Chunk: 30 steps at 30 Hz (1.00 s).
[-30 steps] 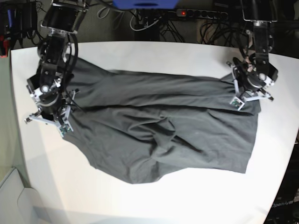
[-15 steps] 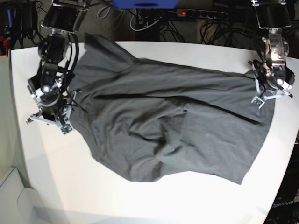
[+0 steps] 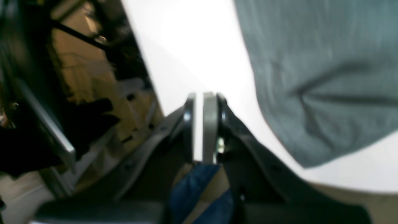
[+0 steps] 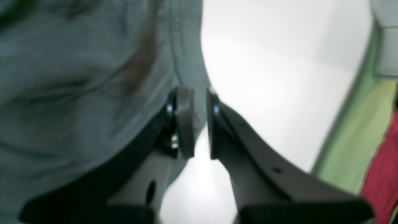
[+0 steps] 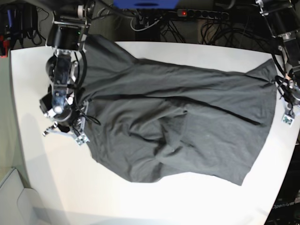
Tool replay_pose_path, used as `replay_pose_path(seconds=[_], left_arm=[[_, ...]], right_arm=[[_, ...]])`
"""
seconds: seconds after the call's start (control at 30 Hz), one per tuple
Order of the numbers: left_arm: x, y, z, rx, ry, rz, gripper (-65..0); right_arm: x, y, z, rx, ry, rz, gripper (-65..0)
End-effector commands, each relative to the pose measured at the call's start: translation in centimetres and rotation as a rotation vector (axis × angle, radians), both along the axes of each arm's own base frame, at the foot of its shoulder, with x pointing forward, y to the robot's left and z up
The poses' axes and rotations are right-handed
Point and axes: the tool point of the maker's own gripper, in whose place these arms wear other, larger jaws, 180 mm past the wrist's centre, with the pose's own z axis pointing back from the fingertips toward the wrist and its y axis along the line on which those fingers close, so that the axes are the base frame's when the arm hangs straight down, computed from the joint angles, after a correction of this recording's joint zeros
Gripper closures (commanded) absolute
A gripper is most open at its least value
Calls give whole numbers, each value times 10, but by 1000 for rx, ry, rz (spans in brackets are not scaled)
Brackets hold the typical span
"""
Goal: Layout the t-shirt on the table in an organized manner, then fold the t-shirt properly
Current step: 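Drag the shirt with both grippers to stretch it flat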
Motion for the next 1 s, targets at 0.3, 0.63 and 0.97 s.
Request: replay_pose_path(seconds=[0.3, 0.63, 0.97], left_arm=[[59, -42, -18, -185, -78, 25, -39], [35, -49, -86, -293, 68, 52, -39], [-57, -38, -110, -186, 272, 83, -39]], right_arm=[[46, 4, -10, 70, 54, 6, -63], [10, -21, -35, 15, 121, -16, -63], [-37, -39, -20, -86, 61, -7, -64]])
